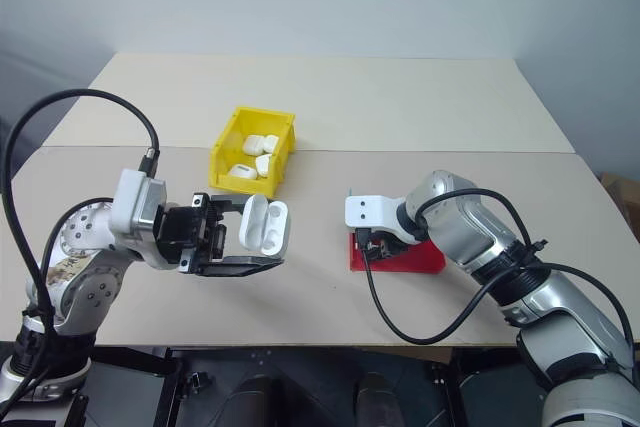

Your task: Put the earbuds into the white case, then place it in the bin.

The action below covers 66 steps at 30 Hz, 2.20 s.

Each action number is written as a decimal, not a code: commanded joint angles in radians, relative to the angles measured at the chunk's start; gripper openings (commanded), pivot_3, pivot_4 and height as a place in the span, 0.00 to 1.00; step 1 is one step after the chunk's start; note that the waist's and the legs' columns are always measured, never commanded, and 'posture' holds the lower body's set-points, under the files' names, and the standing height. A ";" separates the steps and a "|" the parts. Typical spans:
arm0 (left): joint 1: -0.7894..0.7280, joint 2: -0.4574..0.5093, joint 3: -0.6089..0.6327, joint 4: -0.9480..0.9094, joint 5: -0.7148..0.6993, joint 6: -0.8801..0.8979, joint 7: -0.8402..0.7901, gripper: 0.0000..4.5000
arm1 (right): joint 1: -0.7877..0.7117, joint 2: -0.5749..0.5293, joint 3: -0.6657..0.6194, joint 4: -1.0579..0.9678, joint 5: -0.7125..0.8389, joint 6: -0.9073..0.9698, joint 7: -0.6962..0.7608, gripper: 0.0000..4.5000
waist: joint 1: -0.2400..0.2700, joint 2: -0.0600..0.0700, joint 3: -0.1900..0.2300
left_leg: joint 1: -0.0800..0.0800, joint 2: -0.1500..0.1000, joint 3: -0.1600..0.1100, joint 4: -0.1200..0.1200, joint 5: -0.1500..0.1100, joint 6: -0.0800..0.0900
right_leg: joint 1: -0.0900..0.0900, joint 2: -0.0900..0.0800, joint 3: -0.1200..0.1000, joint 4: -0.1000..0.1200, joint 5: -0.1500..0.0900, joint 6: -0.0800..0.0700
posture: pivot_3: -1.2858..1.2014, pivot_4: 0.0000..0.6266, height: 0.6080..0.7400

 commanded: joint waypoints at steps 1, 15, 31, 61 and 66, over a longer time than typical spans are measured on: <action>-0.006 0.010 0.028 -0.038 -0.024 0.001 0.008 0.61 | 0.013 -0.001 -0.015 -0.019 -0.014 0.004 0.005 0.14 | 0.000 0.000 0.000 | 0.000 0.000 0.000 0.000 0.000 0.000 | 0.000 0.000 0.000 0.000 0.000 0.000 | 0.52 0.24 1.00; -0.082 -0.007 -0.003 0.030 -0.044 0.040 -0.017 0.61 | 0.182 0.000 -0.694 -0.469 0.462 0.485 -0.028 0.14 | 0.013 0.000 0.000 | -0.001 0.000 0.000 0.000 0.000 0.000 | -0.001 0.000 0.000 0.000 0.000 0.000 | 0.52 0.24 1.00; -0.218 -0.031 -0.066 0.053 -0.042 0.259 0.056 0.61 | 0.178 0.371 -0.980 -0.722 0.959 0.530 -0.564 0.14 | 0.000 0.000 0.000 | 0.000 0.001 -0.001 -0.002 0.000 0.000 | 0.001 0.001 0.000 0.000 0.000 0.000 | 0.52 0.24 1.00; -0.248 -0.086 -0.070 0.012 -0.045 0.284 0.112 0.61 | 0.326 0.242 -0.800 -0.725 1.048 0.260 -0.722 0.14 | 0.000 0.000 0.000 | 0.000 0.000 -0.001 -0.002 0.000 0.000 | 0.000 0.001 0.000 -0.001 0.000 0.000 | 0.52 0.24 1.00; -0.249 -0.088 -0.068 0.014 -0.042 0.283 0.117 0.61 | 0.338 0.208 -0.788 -0.720 1.064 0.242 -0.718 0.44 | 0.000 0.000 0.000 | 0.000 0.000 -0.001 -0.002 0.000 0.000 | 0.001 0.001 0.000 -0.001 0.000 0.000 | 0.52 0.24 1.00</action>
